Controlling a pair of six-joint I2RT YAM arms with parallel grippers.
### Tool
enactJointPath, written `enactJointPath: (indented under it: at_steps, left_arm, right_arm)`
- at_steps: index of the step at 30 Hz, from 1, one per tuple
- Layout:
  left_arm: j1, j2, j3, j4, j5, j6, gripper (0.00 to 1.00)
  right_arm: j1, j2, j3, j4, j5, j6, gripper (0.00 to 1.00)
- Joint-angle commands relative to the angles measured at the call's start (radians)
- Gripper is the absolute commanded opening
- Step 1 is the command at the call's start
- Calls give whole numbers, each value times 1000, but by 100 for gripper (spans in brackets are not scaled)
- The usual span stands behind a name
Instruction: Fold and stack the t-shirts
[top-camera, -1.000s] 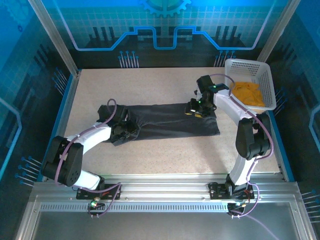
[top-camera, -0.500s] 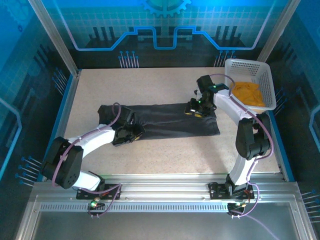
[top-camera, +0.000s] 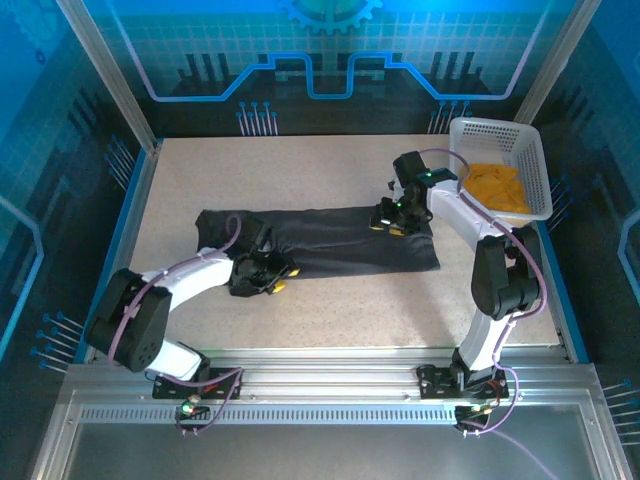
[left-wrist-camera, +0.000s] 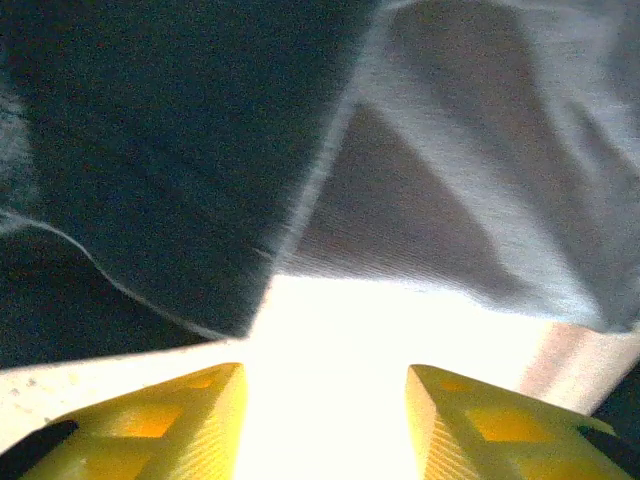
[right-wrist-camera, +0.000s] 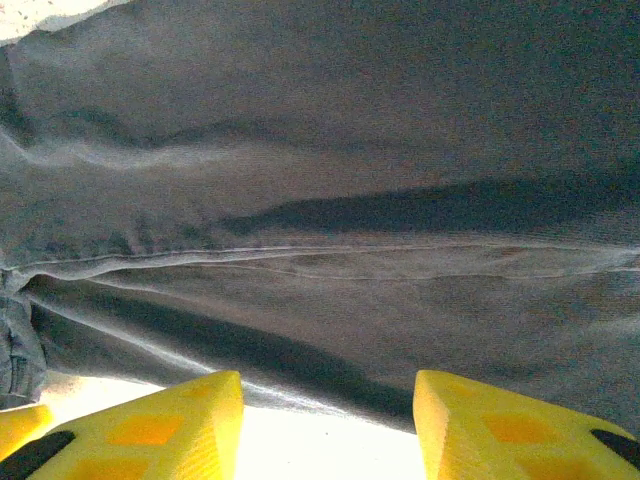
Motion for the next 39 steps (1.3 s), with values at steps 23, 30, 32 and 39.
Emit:
enactJointPath:
  at_steps: [23,30,32,39]
  left_arm:
    - [218,10,23,-163,-116,336,30]
    - [137,-61,-92,-160,-135,293,28]
    - [140,-47,-98,-170,-146,309,27]
    - [176,-140,7,-267,-216,317,34]
  right_arm:
    - [116,32,77,-24,-82,-35,46]
    - [124,56,92,-20,-80,-30,46]
    - [124,61,94,-19,-81,-26,46]
    - [125,54,94,-15,-80,-25,45]
